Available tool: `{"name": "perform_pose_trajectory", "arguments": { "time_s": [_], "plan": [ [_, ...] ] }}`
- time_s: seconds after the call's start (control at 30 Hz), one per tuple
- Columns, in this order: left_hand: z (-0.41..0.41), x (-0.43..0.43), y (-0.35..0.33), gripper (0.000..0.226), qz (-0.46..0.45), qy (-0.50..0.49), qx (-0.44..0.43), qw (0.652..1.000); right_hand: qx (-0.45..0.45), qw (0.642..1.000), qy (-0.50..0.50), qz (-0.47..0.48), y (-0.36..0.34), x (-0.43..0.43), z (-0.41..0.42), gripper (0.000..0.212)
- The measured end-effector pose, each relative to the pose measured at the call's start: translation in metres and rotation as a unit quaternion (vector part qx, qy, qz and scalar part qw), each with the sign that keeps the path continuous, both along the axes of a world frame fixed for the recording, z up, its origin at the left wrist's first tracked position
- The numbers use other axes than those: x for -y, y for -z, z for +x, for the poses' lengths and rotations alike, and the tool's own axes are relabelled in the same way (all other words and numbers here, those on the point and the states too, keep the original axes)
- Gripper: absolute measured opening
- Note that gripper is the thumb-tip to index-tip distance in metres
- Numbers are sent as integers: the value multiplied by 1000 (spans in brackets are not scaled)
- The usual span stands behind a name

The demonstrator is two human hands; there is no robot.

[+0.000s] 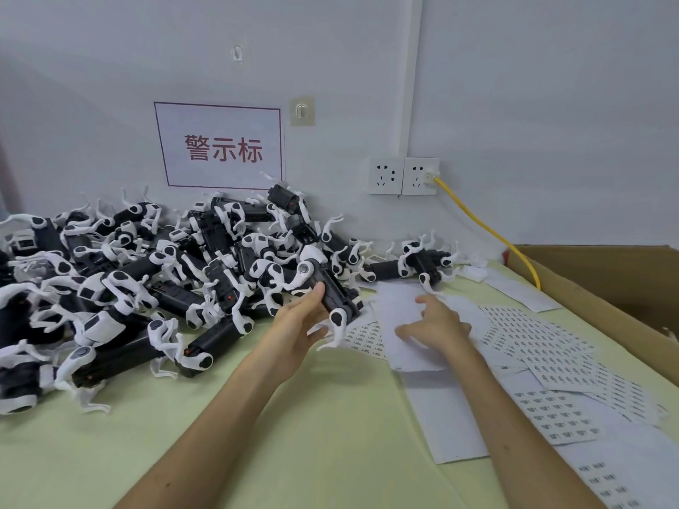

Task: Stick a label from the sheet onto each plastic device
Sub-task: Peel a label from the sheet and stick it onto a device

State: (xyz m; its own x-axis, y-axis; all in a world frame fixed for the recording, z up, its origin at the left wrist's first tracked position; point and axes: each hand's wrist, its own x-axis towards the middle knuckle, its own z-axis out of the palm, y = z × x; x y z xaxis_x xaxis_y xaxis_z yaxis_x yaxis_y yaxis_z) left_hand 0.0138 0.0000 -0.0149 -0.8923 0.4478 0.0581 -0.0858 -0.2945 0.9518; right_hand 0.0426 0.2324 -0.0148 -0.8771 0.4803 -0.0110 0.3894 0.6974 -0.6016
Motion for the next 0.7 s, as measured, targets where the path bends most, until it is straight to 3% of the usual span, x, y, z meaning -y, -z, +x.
{"name": "perform_pose_trajectory", "arguments": {
  "time_s": [0.1,0.2,0.27,0.37,0.47,0.53,0.63,0.7],
  "plan": [
    [2,-4,1,42,-15,3,36,999,-112,984,-25,-133,-1,3,0,71],
    [3,-6,1,51,-21,31,61,997,-171,965,-16,-198,-5,6,0,59],
    [3,-7,1,53,-21,42,61,997,-149,975,-11,-167,-6,6,-1,49],
    [2,-7,4,64,-25,66,50,996,-40,995,-42,-78,-5,6,2,52],
    [1,-9,9,74,-23,77,60,995,-49,985,-71,-146,-7,9,1,49],
    [-1,-10,10,62,-22,79,58,995,-90,964,-64,-240,-10,10,0,43],
    [0,-9,7,53,-23,84,53,995,-127,892,-77,-428,-19,7,3,28],
    [2,-7,5,53,-6,99,56,993,-118,867,-139,-463,-22,5,5,22]
  ]
}}
